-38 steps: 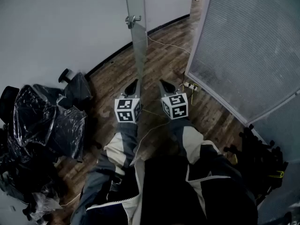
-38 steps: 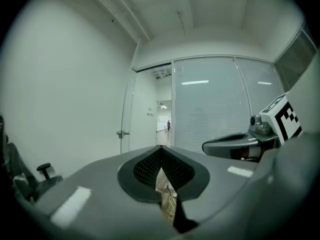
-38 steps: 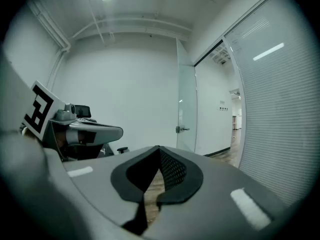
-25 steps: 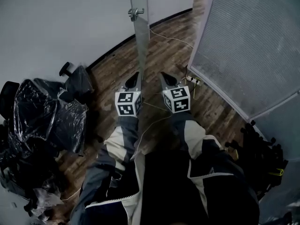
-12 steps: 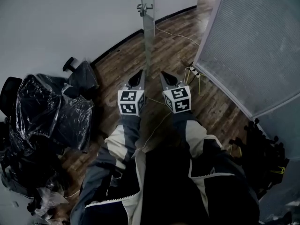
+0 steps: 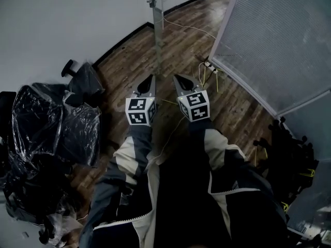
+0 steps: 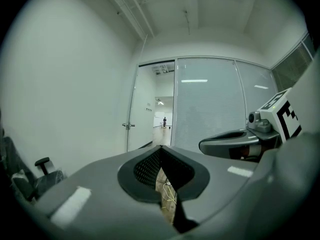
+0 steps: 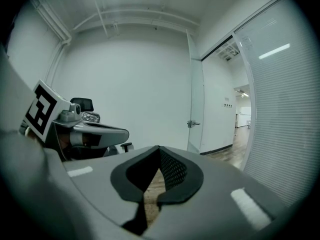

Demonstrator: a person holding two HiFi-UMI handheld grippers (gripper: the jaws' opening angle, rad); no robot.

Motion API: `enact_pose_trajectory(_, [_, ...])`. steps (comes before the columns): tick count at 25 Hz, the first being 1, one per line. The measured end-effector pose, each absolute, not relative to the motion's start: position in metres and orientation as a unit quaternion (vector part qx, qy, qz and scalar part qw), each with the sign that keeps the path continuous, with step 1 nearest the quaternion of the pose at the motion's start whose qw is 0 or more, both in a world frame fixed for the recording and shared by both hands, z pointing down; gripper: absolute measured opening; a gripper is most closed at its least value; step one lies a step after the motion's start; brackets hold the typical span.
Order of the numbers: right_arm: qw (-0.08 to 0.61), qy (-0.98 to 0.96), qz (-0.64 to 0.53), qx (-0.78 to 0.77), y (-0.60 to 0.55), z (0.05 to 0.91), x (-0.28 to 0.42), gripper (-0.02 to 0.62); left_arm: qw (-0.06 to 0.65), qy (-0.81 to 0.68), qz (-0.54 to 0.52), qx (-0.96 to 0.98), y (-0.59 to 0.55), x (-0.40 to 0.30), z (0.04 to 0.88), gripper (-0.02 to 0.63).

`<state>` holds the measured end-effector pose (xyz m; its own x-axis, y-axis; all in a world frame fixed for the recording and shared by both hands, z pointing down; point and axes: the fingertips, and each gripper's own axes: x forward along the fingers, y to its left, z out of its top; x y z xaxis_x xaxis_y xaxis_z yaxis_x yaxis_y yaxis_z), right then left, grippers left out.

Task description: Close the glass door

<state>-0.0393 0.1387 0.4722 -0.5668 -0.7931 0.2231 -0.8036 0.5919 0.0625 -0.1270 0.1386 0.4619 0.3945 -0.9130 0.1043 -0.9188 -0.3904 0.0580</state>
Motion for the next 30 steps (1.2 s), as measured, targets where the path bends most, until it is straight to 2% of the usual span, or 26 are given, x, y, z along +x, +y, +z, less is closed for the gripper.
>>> enact_pose_trajectory(7, [0.112,-0.889,0.027,0.442,0.085,0.48,-0.044,0.006,0.057,-0.558,0.029,0.827,0.09,-0.132,0.467,0.005])
enact_pose_trajectory(21, [0.103,-0.908,0.022,0.406,-0.125,0.472,-0.036,0.006,0.054,-0.583,0.038,0.81,-0.115,-0.122,0.461,0.005])
enact_pose_trajectory(30, [0.11,-0.914,0.02,0.389,-0.202,0.476,-0.054,0.006,0.054,-0.598,0.035,0.799,-0.189,-0.139,0.457,0.005])
